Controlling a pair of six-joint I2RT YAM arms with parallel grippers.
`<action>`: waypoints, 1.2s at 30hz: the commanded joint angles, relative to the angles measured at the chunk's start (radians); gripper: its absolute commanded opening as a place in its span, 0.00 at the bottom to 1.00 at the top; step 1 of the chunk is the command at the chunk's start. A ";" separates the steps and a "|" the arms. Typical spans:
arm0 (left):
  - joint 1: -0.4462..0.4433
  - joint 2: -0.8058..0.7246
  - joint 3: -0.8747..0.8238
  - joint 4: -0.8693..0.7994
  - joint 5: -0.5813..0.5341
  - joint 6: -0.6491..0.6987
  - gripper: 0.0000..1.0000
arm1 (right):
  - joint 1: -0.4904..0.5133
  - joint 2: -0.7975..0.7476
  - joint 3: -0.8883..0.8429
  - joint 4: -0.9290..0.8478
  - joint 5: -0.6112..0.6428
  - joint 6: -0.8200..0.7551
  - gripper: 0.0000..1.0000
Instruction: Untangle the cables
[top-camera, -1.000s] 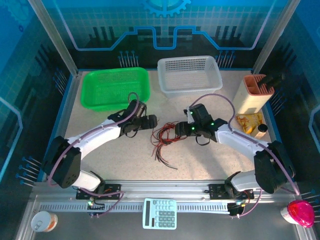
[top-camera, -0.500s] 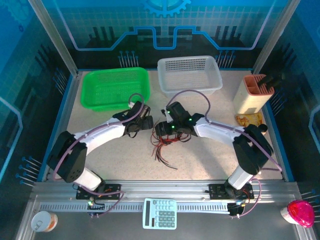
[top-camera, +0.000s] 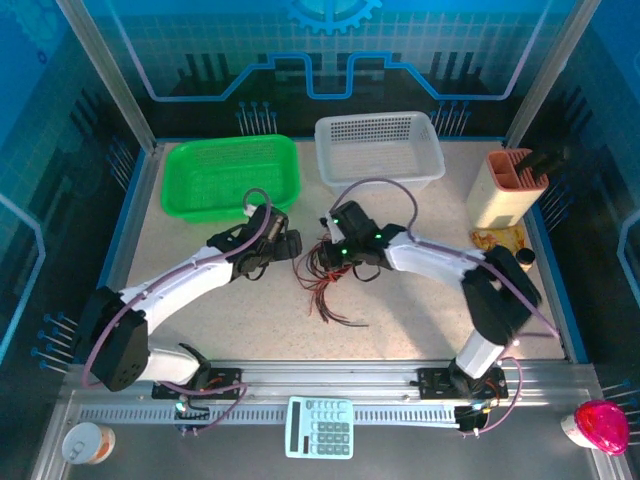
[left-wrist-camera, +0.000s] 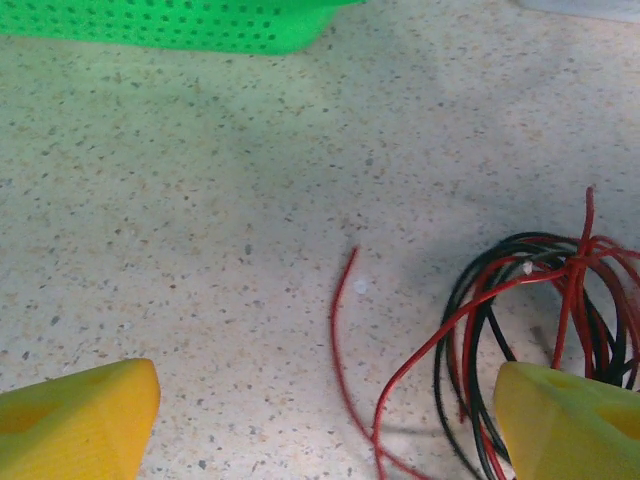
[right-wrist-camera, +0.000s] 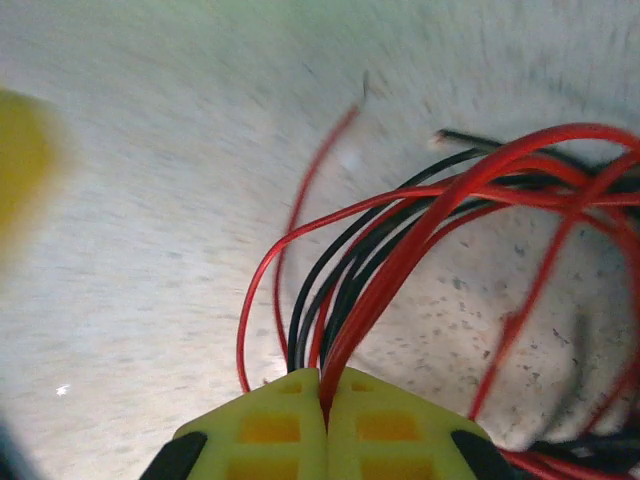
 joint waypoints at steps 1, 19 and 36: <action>0.003 -0.019 -0.004 0.030 0.081 -0.002 0.90 | -0.042 -0.118 -0.053 0.120 -0.102 -0.017 0.02; 0.025 0.025 -0.029 0.072 0.127 -0.058 0.92 | -0.196 -0.053 -0.338 0.318 -0.143 0.089 0.00; 0.122 0.029 -0.089 0.244 0.302 -0.252 0.85 | -0.221 -0.350 -0.286 0.360 -0.334 0.047 0.00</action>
